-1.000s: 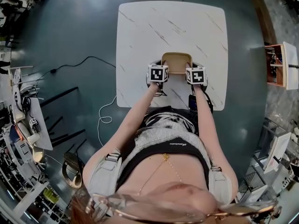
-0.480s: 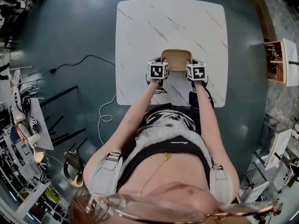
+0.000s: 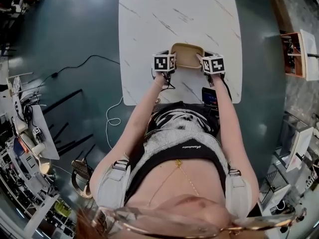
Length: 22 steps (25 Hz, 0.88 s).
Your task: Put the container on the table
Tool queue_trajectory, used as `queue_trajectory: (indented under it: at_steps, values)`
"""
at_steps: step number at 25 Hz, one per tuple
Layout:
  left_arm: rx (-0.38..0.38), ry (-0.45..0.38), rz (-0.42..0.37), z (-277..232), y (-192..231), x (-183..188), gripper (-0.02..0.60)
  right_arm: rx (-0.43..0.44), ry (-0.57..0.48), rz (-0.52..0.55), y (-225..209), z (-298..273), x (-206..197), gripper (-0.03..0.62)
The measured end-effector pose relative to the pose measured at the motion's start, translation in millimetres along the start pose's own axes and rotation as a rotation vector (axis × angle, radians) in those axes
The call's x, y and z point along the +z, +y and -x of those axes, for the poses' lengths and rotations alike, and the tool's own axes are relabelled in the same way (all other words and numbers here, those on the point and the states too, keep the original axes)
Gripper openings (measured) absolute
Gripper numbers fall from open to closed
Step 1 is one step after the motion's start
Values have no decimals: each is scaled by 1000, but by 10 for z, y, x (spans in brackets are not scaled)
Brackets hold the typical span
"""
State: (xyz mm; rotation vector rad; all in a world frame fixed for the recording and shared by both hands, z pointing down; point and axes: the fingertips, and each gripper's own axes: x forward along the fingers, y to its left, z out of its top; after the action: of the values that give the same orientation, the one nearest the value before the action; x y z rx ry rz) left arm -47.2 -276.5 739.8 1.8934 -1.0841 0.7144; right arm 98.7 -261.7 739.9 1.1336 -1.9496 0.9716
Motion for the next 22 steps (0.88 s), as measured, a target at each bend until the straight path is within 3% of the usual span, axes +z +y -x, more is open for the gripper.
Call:
queue_trajectory:
  at_steps: [6,13,22]
  values:
    - [-21,-47,0,113,-12,90,181,8,-50,1,3,98,68,200]
    - [-7,-114,-96,408,-133,318,193,17,-117,35,43,300,203,215]
    - [-45,-172,-136,615,-364,442,193,21,-156,81,212,486,327,227]
